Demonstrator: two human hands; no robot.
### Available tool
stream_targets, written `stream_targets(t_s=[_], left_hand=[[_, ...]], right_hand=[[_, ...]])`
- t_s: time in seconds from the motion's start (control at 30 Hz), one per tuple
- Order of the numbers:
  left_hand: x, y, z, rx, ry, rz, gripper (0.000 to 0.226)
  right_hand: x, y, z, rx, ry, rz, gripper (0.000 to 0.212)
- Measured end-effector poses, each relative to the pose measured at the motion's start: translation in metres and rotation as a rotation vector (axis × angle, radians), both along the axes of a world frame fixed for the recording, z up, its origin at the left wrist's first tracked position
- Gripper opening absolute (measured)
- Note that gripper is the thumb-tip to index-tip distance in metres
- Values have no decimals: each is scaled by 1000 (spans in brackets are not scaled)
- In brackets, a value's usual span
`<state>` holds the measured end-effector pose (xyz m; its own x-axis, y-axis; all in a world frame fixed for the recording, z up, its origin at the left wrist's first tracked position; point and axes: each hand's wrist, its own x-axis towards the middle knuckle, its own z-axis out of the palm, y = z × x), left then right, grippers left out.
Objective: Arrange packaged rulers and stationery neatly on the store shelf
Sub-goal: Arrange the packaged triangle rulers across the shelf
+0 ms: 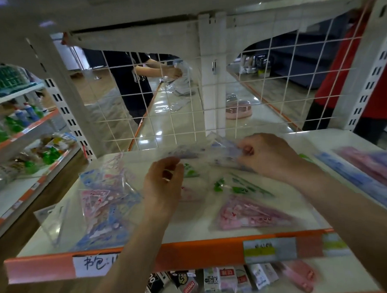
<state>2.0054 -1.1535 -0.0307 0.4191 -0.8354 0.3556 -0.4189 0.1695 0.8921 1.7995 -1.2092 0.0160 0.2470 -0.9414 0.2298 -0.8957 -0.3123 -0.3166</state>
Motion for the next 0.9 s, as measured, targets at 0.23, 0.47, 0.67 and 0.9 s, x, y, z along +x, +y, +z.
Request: stream_targets(t_s=[0.23,0.47,0.67,0.9], left_hand=[[-1,-6,-12,-6,-193,14,13],[6,5,-2,97,-255,-41,16],[68,32,19,157,-335,28,19],[181,60,34,331,-280,325,19]], right_hand=[[-26,-23,-9,214,37,-103,24],[-20,-28,-14,246,192,-63,22],[31,8,7,152,13,143,37],[147,43,-6,214,-84,487,42]])
